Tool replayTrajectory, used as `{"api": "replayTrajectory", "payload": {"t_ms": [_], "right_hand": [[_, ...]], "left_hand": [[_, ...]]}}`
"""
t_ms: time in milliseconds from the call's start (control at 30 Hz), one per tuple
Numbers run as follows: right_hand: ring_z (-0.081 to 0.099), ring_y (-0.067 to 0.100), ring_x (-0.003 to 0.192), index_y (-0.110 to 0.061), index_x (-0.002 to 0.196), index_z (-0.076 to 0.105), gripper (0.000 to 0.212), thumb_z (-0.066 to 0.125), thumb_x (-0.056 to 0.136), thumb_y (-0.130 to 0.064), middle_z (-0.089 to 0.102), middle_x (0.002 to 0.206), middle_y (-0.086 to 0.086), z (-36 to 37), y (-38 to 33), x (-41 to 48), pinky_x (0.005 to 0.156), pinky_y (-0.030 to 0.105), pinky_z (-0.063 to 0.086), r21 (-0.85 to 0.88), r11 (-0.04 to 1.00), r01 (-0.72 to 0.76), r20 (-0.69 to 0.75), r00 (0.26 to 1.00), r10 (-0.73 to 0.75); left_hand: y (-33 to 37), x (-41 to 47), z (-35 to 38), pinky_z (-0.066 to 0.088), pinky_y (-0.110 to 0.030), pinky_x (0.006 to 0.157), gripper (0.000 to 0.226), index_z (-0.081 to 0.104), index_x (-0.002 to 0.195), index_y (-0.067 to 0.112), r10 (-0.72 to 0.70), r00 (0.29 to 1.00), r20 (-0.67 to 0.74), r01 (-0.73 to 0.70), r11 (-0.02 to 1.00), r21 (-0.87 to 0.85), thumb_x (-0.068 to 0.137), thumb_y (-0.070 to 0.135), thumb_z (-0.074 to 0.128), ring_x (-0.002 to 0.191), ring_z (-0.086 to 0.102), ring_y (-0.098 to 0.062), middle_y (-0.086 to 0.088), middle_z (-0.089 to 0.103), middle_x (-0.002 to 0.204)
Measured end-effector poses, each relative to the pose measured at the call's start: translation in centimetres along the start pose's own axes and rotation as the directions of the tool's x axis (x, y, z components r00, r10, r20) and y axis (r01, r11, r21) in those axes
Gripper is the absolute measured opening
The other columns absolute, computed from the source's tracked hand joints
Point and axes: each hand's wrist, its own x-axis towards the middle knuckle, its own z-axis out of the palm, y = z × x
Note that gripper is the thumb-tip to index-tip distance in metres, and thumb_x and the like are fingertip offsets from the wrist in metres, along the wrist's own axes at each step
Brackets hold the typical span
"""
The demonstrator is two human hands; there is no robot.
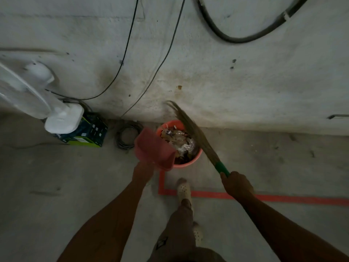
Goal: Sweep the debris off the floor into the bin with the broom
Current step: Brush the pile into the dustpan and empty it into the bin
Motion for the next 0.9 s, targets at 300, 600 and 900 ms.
{"api": "replayTrajectory", "payload": {"t_ms": [300, 600, 900], "right_hand": [[0.067, 0.024, 0.075, -0.005, 0.109, 0.059, 0.039, 0.06, 0.091, -0.039, 0.066, 0.09, 0.01, 3.0, -3.7, -6.0, 0.067, 0.033, 0.057, 0.238, 0.971, 0.0, 0.083, 0.996, -0.02], [0.059, 0.015, 0.055, -0.008, 0.111, 0.053, 0.028, 0.058, 0.093, -0.029, 0.062, 0.083, 0.006, 10.4, -17.0, -9.3, 0.042, 0.021, 0.041, 0.32, 0.945, 0.073, 0.245, 0.957, -0.157], [0.071, 0.028, 0.084, -0.009, 0.115, 0.057, 0.035, 0.058, 0.092, -0.036, 0.069, 0.1, 0.012, 28.4, -28.2, -5.8, 0.069, 0.037, 0.059, 0.291, 0.95, -0.11, 0.407, 0.913, -0.019]], "left_hand": [[-11.9, 4.4, -5.4, 0.058, -0.053, 0.078, 0.091, 0.066, 0.086, -0.007, 0.013, 0.981, -0.192, -0.03, 0.996, -0.089, 0.072, 0.08, 0.045, 0.084, 0.069, -0.045, -0.03, 0.069, 0.086], [-20.1, 11.8, -13.9, 0.055, -0.057, 0.069, 0.09, 0.059, 0.071, -0.005, -0.075, 0.971, -0.226, 0.047, 0.991, -0.125, 0.069, 0.084, 0.046, 0.082, 0.066, -0.053, -0.034, 0.065, 0.079], [-23.6, 22.9, -18.4, 0.056, -0.048, 0.076, 0.048, 0.066, 0.091, 0.001, -0.069, 0.996, -0.061, 0.068, 0.998, -0.005, 0.092, 0.046, 0.051, 0.092, 0.067, -0.046, -0.029, 0.069, 0.097]]}}
